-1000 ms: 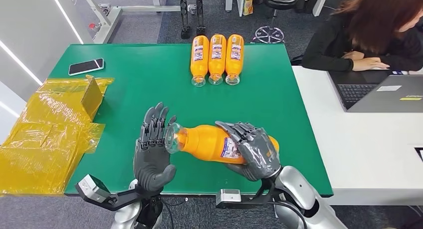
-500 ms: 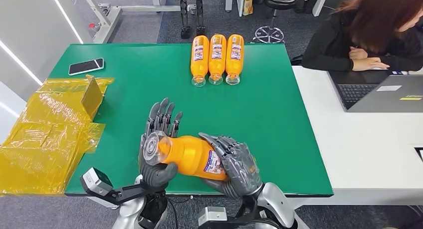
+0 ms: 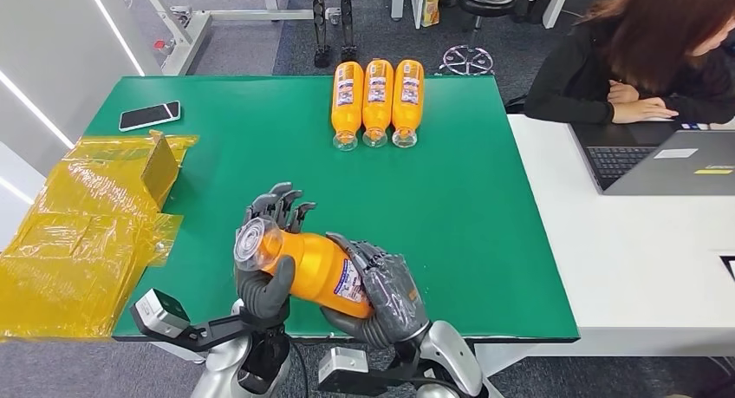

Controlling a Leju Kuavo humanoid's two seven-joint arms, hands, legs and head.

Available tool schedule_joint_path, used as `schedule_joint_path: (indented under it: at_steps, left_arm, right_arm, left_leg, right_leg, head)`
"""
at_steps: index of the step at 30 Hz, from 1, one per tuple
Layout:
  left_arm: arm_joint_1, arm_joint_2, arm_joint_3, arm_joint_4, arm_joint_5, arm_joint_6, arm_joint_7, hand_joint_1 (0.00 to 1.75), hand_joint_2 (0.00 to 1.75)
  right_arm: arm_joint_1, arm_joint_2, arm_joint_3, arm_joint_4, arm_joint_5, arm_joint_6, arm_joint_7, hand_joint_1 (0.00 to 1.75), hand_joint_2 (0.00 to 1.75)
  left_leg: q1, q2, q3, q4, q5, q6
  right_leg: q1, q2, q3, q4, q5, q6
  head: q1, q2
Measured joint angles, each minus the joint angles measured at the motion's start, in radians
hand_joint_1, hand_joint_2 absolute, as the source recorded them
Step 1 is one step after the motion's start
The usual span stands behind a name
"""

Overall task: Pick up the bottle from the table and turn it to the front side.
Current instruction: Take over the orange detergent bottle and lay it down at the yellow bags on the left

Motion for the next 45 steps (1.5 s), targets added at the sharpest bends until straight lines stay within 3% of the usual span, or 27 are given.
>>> schedule_joint_path:
  at_steps: [7, 8, 11, 12, 14, 24, 28, 33, 38, 42, 45]
  left_arm:
    - [-0.004, 0.0, 0.0, -0.002, 0.009, 0.0, 0.0, 1.74, 1.75]
    - [-0.004, 0.0, 0.0, -0.002, 0.01, 0.0, 0.0, 1.75, 1.75]
    - [-0.005, 0.0, 0.0, -0.004, 0.012, 0.002, 0.0, 1.75, 1.75]
    - [-0.005, 0.0, 0.0, -0.004, 0.013, 0.002, 0.0, 1.75, 1.75]
    - [-0.007, 0.0, 0.0, -0.005, 0.016, 0.003, 0.0, 1.75, 1.75]
    - [-0.016, 0.0, 0.0, -0.005, 0.027, 0.019, 0.004, 1.75, 1.75]
    - [-0.03, 0.006, 0.001, 0.002, -0.014, 0.09, 0.004, 1.75, 1.75]
    - [-0.062, 0.026, 0.02, 0.018, -0.153, 0.244, 0.003, 1.75, 1.75]
    - [-0.109, 0.077, 0.07, 0.049, -0.406, 0.435, 0.014, 1.75, 1.75]
    - [-0.133, 0.144, 0.117, 0.074, -0.72, 0.591, 0.099, 1.75, 1.75]
    - [-0.148, 0.193, 0.135, 0.104, -0.939, 0.648, 0.175, 1.75, 1.75]
  right_arm:
    - [-0.005, 0.006, -0.003, -0.006, 0.003, 0.02, 0.009, 1.75, 1.75]
    - [-0.005, 0.008, -0.003, -0.007, 0.004, 0.022, 0.009, 1.64, 1.75]
    - [-0.005, 0.012, -0.007, -0.008, 0.016, 0.029, 0.012, 0.41, 1.75]
    - [-0.005, 0.014, -0.008, -0.01, 0.023, 0.033, 0.015, 0.08, 1.75]
    - [-0.004, 0.02, -0.008, -0.014, 0.038, 0.043, 0.018, 0.0, 1.75]
    - [0.005, 0.048, -0.016, -0.058, 0.066, 0.035, 0.013, 0.0, 1.75]
    - [0.011, 0.057, -0.017, -0.078, 0.075, 0.026, -0.009, 0.0, 1.75]
    - [0.014, 0.063, -0.017, -0.09, 0.072, 0.015, -0.03, 0.0, 1.75]
    - [0.014, 0.063, -0.017, -0.087, 0.052, 0.015, -0.051, 0.0, 1.75]
    - [0.008, 0.061, -0.017, -0.078, 0.016, 0.013, -0.066, 0.0, 1.75]
    - [0.0, 0.056, -0.017, -0.071, -0.006, 0.006, -0.068, 0.0, 1.75]
  left_leg:
    - [0.0, 0.0, 0.0, 0.0, 0.0, 0.0]
    - [0.0, 0.0, 0.0, 0.0, 0.0, 0.0]
    - [0.0, 0.0, 0.0, 0.0, 0.0, 0.0]
    - [0.0, 0.0, 0.0, 0.0, 0.0, 0.0]
    - [0.0, 0.0, 0.0, 0.0, 0.0, 0.0]
    - [0.0, 0.0, 0.0, 0.0, 0.0, 0.0]
    - [0.0, 0.0, 0.0, 0.0, 0.0, 0.0]
    - [0.0, 0.0, 0.0, 0.0, 0.0, 0.0]
    - [0.0, 0.0, 0.0, 0.0, 0.001, -0.002]
    - [0.0, 0.0, 0.0, -0.001, 0.002, -0.002]
    - [0.001, 0.0, 0.0, -0.001, 0.002, -0.003]
  right_leg:
    - [0.0, 0.0, 0.0, 0.0, 0.0, 0.0]
    - [0.0, 0.0, 0.0, 0.0, 0.0, 0.0]
    - [0.0, 0.0, 0.0, 0.0, 0.0, 0.0]
    - [0.0, 0.0, 0.0, 0.0, 0.0, 0.0]
    - [0.0, 0.0, 0.0, 0.0, 0.0, 0.0]
    - [0.0, 0.0, 0.0, 0.0, 0.0, 0.0]
    - [0.0, 0.0, 0.0, 0.0, 0.0, 0.0]
    - [0.0, 0.0, 0.0, 0.0, 0.0, 0.0]
    - [0.0, 0.0, 0.0, 0.001, 0.0, 0.0]
    - [0.001, 0.001, -0.001, 0.002, 0.0, -0.001]
    - [0.001, 0.001, -0.001, 0.002, 0.0, -0.001]
  head:
    - [0.0, 0.0]
    - [0.0, 0.0]
    - [0.0, 0.0]
    - [0.0, 0.0]
    - [0.0, 0.0]
    - [0.0, 0.0]
    - [0.0, 0.0]
    - [0.0, 0.0]
    - [0.0, 0.0]
    - [0.0, 0.0]
    - [0.0, 0.0]
